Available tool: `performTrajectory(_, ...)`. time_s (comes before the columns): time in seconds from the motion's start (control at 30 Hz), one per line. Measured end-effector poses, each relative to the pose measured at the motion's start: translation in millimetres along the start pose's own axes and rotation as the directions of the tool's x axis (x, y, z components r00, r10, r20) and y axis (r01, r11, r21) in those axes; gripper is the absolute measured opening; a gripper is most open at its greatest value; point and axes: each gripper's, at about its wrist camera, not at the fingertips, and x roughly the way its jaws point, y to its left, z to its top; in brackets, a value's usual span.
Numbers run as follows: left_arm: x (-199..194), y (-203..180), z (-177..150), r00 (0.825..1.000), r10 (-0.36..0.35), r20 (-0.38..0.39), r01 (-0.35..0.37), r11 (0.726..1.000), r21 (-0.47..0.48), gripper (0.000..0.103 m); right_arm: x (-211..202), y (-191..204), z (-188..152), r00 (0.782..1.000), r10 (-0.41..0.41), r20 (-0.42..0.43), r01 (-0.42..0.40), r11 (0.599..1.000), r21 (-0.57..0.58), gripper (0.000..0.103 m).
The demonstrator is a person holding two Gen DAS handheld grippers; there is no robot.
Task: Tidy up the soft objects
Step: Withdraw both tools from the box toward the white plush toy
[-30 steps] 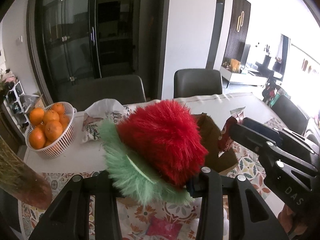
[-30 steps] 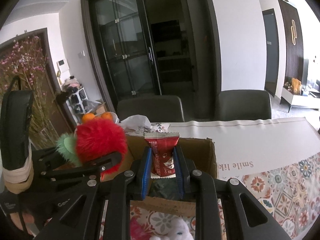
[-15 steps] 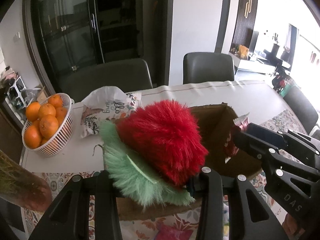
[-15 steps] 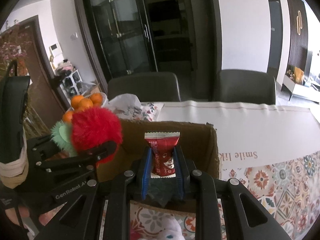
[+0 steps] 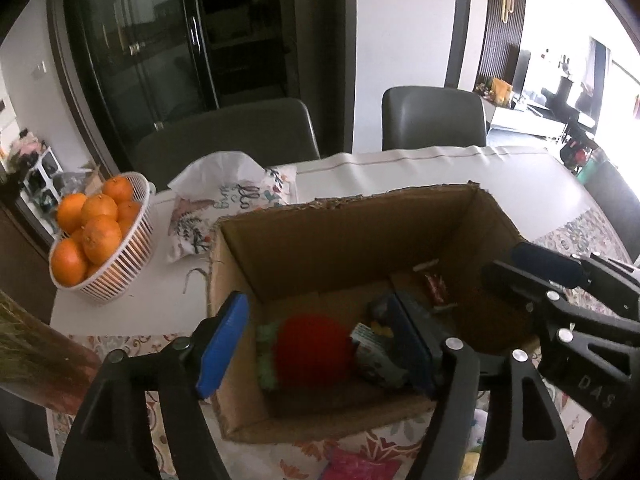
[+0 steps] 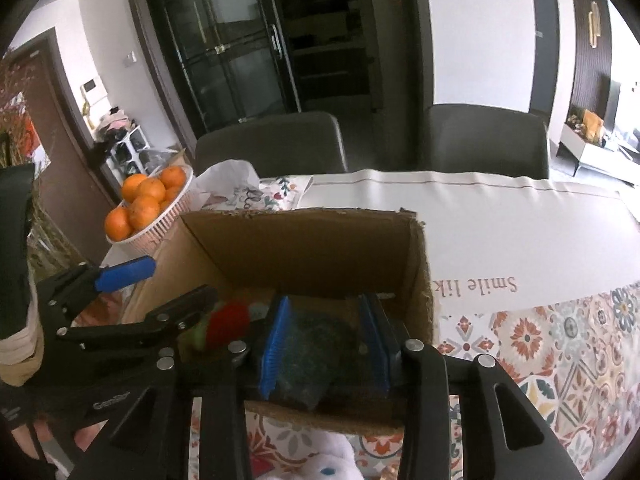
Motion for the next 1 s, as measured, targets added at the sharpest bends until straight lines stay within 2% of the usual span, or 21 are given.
performTrajectory(0.1, -13.4, 0.5, -3.9, 0.998, 0.038, 0.039, -0.038, 0.999, -0.002, 0.081, -9.4, 1.3, -0.2, 1.0, -0.016, 0.024, 0.017, 1.0, -0.003, 0.048)
performTrajectory(0.33, -52.9, 1.9, -21.5, 0.985, 0.122, 0.126, -0.123, 0.992, 0.002, 0.086, -41.1, 7.5, -6.3, 0.994, -0.066, 0.09, 0.068, 0.997, -0.023, 0.057)
performTrajectory(0.43, -71.3, 4.0, -30.5, 0.983, 0.116, 0.145, -0.115, 0.993, -0.018, 0.09, -56.8, 12.5, -11.7, 0.992, -0.07, 0.102, 0.072, 0.997, -0.022, 0.059)
performTrajectory(0.77, -110.3, 5.7, -57.0, 0.986, 0.104, 0.133, -0.092, 0.991, -0.096, 0.091, -93.3, 22.3, -27.8, 0.993, -0.048, 0.106, 0.05, 0.999, -0.016, 0.064)
performTrajectory(1.0, -123.0, -10.7, -81.4, 0.99, 0.082, 0.118, -0.075, 0.995, -0.061, 0.091, -107.6, 16.9, -51.6, 0.991, -0.09, 0.099, 0.093, 0.995, -0.025, 0.065)
